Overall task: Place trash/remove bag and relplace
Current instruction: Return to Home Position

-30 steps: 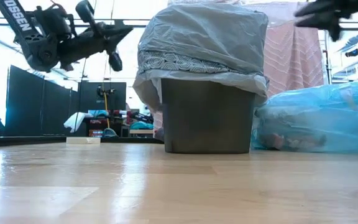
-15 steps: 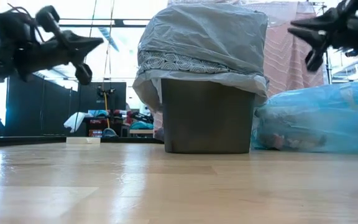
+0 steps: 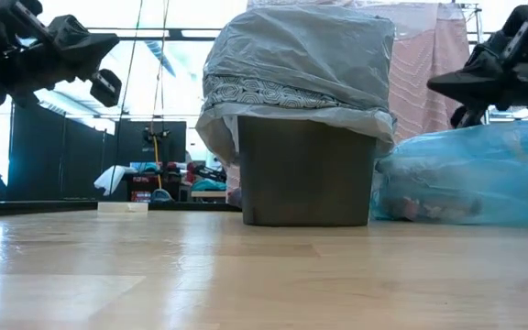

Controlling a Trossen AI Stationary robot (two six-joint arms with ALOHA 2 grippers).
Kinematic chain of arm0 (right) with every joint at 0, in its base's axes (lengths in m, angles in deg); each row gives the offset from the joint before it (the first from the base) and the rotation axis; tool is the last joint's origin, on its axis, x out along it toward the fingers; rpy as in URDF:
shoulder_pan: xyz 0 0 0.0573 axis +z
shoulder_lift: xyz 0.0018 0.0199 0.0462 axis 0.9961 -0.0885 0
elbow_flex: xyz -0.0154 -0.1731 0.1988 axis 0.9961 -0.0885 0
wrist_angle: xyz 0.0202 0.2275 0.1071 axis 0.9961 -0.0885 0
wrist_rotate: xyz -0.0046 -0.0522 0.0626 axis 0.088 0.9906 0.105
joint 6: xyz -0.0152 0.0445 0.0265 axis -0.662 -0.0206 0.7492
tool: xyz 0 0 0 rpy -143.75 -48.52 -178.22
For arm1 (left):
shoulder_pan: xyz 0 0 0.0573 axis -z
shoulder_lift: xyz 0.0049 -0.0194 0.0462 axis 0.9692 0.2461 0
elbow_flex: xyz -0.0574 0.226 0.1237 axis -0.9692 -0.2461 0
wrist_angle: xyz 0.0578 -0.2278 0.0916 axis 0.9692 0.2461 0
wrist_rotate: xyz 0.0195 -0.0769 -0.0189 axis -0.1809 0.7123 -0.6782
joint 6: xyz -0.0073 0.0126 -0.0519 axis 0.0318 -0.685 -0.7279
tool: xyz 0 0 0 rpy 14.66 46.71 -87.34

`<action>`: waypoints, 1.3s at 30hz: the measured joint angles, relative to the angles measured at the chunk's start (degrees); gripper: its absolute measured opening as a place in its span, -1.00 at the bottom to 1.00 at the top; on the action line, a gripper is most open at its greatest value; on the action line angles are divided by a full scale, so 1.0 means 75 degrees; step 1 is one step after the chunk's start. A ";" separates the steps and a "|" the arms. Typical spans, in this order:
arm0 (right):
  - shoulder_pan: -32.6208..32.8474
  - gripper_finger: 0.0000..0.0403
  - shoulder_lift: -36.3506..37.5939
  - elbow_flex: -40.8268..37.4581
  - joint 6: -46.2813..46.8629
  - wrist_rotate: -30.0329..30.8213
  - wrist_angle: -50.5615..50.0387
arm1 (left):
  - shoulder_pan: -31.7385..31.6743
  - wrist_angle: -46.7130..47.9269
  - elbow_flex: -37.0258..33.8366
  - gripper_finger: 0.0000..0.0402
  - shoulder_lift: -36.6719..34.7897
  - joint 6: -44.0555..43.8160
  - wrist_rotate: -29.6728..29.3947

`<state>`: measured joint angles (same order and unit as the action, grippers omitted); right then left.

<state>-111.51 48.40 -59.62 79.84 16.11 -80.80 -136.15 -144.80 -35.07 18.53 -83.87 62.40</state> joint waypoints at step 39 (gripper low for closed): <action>-0.0003 -1.00 -0.0040 -0.0009 -0.0320 0.0114 0.0219 | -0.0445 0.2652 -0.0003 -0.96 -0.0257 0.2105 0.0133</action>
<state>-111.53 48.11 -59.68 77.44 16.96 -79.16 -139.49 -124.91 -35.09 16.60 -68.08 63.40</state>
